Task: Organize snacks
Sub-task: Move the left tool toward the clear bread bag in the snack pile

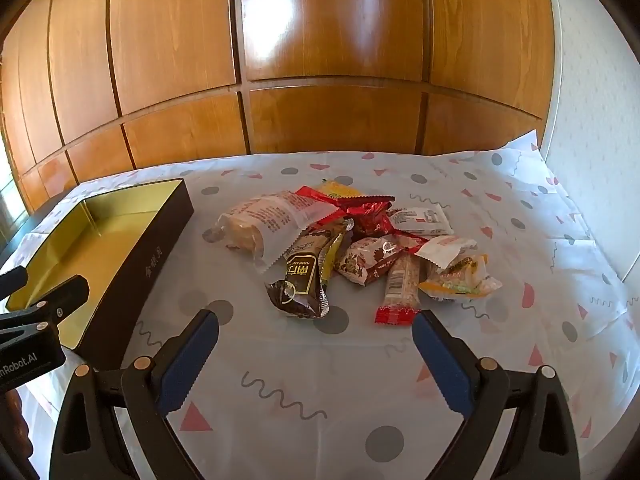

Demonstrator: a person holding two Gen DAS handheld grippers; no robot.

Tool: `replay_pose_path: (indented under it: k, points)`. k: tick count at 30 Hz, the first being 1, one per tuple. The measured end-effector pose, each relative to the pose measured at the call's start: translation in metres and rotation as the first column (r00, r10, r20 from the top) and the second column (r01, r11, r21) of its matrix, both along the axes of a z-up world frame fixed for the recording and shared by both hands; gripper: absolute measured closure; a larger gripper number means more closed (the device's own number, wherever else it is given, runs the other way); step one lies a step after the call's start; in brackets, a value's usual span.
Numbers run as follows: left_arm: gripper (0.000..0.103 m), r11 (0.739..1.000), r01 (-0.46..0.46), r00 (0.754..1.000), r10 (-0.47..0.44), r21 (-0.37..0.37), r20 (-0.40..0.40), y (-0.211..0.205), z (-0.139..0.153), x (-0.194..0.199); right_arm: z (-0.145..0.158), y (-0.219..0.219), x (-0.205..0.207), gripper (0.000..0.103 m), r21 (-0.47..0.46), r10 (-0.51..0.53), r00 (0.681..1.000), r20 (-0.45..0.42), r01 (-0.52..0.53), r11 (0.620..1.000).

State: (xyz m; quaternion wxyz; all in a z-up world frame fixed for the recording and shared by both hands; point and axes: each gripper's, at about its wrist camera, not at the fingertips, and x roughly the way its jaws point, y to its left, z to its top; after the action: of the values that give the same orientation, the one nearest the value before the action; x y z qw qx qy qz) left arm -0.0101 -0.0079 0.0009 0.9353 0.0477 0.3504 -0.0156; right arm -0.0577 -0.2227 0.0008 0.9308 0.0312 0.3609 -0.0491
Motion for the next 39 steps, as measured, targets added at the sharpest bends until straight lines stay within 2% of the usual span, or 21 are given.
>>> replay_pose_path:
  k: [20,27,36,39]
  points:
    - [0.000,1.000,0.014,1.000,-0.013,-0.004,0.010,-0.001,0.005,-0.004,0.005,-0.001,-0.001,0.004,0.021,0.003,1.000,0.002,-0.003,1.000]
    - [0.000,1.000,0.020,1.000,-0.020,0.007,0.014,-0.006,0.006,-0.004,0.004,-0.003,-0.001,0.004,0.002,-0.002,1.000,0.000,0.002,1.000]
    - [0.000,1.000,0.026,1.000,-0.026,0.005,0.009,-0.010,0.006,-0.003,0.001,-0.007,-0.002,0.004,0.008,-0.007,0.999,0.041,0.007,1.000]
    - [0.000,0.999,0.037,0.999,-0.037,-0.004,0.000,-0.012,0.005,-0.003,-0.004,-0.010,0.001,0.004,0.028,-0.003,1.000,-0.005,0.003,1.000]
